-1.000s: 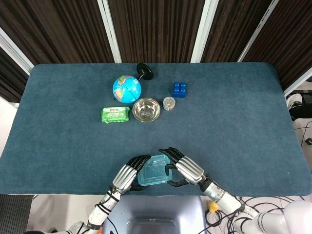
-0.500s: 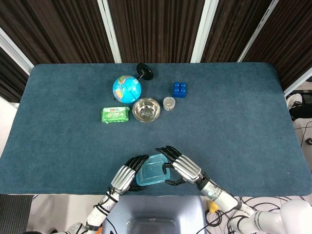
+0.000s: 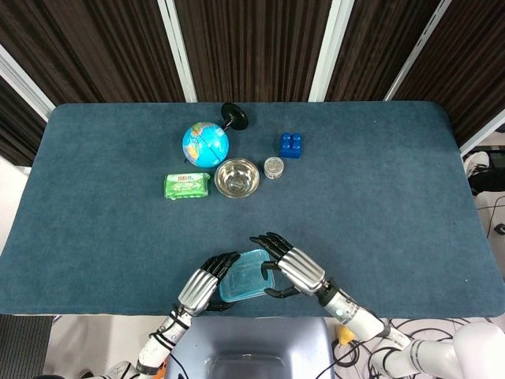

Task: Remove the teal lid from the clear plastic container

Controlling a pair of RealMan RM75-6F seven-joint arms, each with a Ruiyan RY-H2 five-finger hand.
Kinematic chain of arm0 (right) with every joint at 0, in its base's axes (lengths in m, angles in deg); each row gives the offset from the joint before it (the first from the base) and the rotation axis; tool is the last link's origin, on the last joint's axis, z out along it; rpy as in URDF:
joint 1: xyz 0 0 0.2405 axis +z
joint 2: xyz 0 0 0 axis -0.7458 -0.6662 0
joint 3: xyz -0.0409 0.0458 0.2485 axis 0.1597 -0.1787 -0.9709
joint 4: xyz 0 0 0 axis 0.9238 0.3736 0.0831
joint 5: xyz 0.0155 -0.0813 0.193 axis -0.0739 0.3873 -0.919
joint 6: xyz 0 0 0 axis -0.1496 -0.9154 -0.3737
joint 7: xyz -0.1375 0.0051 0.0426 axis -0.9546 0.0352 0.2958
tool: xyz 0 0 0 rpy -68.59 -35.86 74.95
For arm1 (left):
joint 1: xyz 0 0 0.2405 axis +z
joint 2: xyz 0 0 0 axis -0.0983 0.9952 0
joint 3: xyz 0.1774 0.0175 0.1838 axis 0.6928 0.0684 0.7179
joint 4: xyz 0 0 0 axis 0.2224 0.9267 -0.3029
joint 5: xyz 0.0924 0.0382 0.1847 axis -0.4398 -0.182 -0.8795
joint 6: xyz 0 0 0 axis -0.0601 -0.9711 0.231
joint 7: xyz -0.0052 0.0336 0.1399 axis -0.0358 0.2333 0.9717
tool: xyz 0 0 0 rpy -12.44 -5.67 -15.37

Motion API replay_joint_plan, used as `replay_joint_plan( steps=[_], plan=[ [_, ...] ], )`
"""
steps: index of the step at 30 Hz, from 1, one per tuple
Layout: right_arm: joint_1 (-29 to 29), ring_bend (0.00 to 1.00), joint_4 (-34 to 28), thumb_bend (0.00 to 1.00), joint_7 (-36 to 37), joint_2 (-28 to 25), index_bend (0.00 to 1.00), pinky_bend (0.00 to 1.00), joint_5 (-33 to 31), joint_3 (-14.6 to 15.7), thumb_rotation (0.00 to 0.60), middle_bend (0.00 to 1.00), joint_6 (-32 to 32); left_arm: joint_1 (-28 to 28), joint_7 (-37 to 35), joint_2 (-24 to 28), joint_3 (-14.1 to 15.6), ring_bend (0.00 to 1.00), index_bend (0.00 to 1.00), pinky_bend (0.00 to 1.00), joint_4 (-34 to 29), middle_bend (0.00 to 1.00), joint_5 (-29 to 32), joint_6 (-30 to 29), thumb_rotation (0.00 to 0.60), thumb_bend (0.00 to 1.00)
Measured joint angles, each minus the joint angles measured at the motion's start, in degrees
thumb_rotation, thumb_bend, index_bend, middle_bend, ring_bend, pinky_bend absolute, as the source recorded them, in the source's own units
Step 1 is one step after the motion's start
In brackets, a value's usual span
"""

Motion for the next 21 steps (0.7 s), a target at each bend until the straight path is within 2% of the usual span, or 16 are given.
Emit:
replay_joint_plan(
  steps=[10, 21],
  plan=[
    [0.25, 0.0, 1.21, 0.28, -0.58, 0.21, 0.62, 0.0, -0.18, -0.06, 0.6, 0.03, 0.42, 0.28, 0.8, -0.1, 0.99, 0.3, 0.0, 0.19, -0.11, 0.5, -0.71, 0.16, 0.6, 0.3],
    [1.26, 0.0, 6.18, 0.37, -0.51, 3.29, 0.64, 0.0, 0.53, -0.1, 0.6, 0.04, 0.51, 0.39, 0.77, 1.01, 0.95, 0.31, 0.0, 0.19, -1.36, 0.51, -1.22, -0.71, 0.6, 0.3]
  ],
)
